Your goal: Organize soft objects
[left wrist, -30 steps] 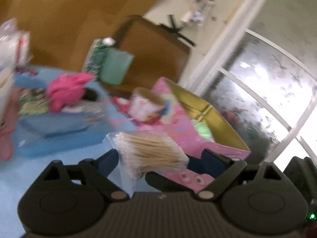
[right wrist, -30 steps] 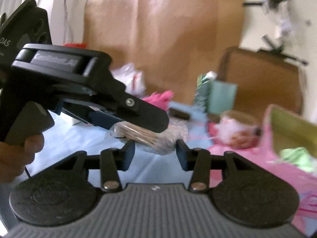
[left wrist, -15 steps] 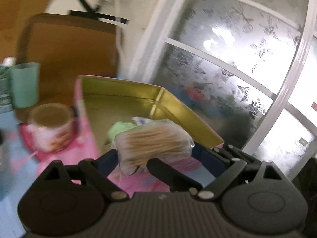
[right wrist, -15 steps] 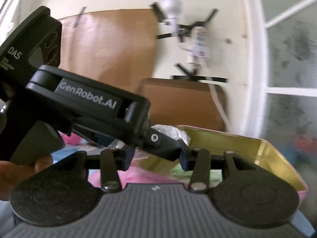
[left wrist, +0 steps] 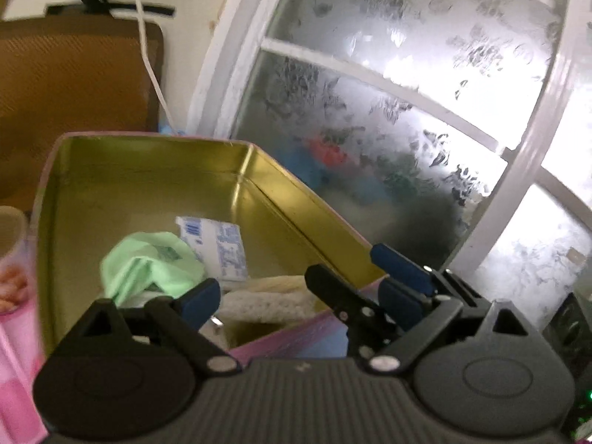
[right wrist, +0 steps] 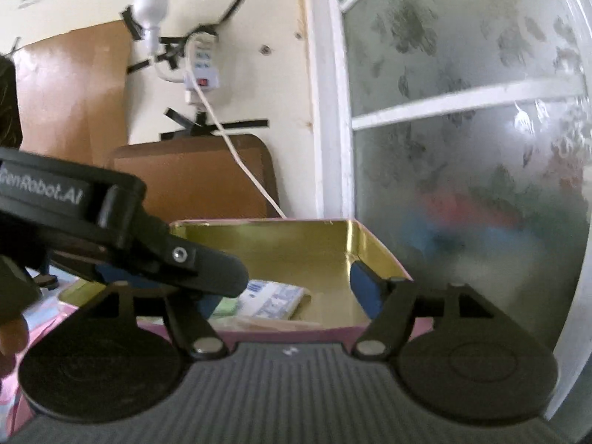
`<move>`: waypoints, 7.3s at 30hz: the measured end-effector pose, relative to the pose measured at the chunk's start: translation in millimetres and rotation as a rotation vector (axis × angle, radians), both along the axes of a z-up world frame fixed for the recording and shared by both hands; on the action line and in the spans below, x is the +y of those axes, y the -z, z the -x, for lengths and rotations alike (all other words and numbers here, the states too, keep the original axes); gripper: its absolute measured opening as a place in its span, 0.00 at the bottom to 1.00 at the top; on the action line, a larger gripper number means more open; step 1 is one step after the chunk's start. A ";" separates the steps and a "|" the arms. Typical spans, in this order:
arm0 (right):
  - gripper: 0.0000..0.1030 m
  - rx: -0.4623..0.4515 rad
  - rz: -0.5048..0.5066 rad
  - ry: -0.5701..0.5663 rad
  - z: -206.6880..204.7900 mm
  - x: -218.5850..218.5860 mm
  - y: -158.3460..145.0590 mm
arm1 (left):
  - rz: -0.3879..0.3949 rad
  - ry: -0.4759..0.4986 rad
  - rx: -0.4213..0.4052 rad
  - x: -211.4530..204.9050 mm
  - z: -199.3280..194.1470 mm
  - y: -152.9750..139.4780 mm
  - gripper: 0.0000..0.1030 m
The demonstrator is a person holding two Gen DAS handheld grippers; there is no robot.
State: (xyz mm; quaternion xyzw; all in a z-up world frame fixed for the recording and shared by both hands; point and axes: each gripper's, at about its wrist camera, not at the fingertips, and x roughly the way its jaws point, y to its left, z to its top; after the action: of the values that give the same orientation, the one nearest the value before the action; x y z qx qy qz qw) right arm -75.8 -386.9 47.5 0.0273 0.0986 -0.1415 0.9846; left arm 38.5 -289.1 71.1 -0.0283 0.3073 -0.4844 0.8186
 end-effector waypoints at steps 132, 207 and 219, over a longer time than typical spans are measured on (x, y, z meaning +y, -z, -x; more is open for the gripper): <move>0.71 0.202 -0.454 -0.493 -26.1 117.0 37.4 | 0.100 -0.593 0.125 321.9 12.2 77.0 1.00; 0.40 0.067 -0.137 -0.517 -6.5 102.7 -1.5 | -0.011 -0.175 -0.054 131.0 10.0 -8.4 0.82; 0.55 0.093 -0.153 -0.116 -61.5 34.5 10.4 | -0.053 -0.293 -0.066 86.4 -5.7 -1.2 1.00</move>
State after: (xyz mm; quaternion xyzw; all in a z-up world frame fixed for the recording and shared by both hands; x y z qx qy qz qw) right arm -14.2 -352.5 37.1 0.0899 0.1559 -0.0774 0.9806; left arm 44.3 -202.7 72.4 -0.0351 0.2854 -0.3523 0.8906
